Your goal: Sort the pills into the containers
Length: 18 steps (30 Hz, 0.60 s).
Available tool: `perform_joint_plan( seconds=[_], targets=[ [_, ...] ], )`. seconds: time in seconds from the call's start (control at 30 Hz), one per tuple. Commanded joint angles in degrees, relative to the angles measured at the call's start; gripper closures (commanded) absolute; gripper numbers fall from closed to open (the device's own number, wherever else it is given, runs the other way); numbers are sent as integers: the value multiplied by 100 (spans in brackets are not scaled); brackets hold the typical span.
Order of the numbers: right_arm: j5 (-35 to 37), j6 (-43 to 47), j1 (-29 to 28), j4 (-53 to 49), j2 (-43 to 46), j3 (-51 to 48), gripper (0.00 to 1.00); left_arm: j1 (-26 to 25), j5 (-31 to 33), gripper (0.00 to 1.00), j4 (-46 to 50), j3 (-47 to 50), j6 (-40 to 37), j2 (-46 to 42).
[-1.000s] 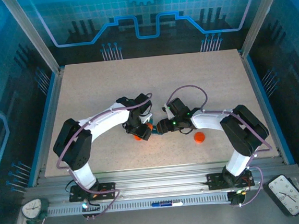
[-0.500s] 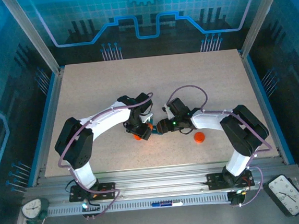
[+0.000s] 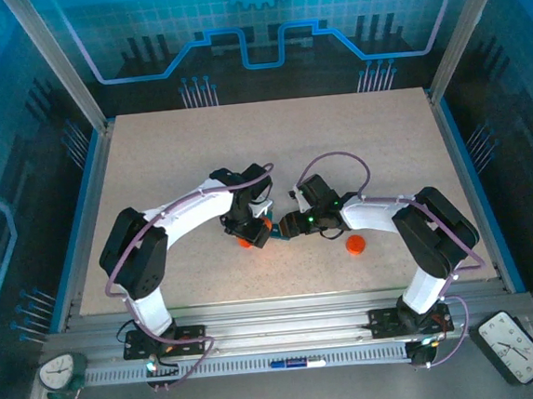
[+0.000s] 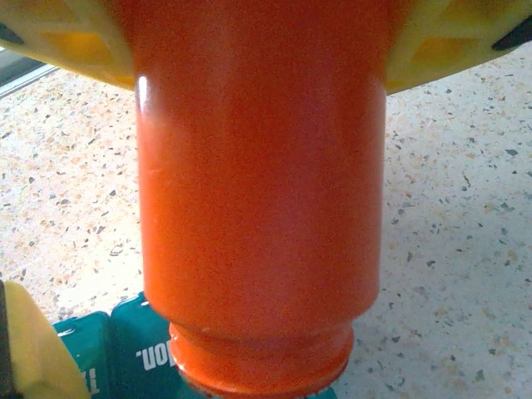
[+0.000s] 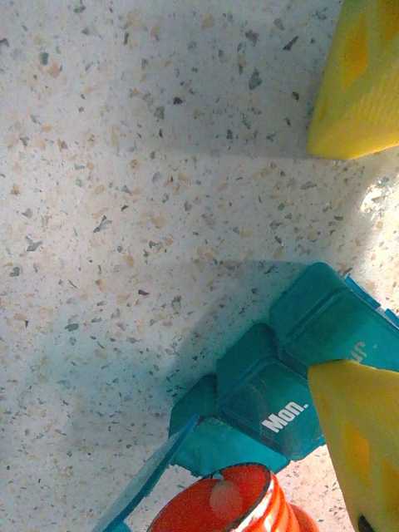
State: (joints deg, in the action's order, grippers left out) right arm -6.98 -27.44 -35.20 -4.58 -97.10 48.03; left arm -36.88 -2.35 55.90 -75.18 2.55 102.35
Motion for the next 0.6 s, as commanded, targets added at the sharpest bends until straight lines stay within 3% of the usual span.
perform_joint_plan(
  seconds=[0.0,0.57],
  targets=[
    [8,-46,-75,-298,-325,-227,34,60,50,100,208,-205,-131,104],
    [-14,-52,-75,-276,-353,-250,34,72,72,100,450,-454,-277,268]
  ],
)
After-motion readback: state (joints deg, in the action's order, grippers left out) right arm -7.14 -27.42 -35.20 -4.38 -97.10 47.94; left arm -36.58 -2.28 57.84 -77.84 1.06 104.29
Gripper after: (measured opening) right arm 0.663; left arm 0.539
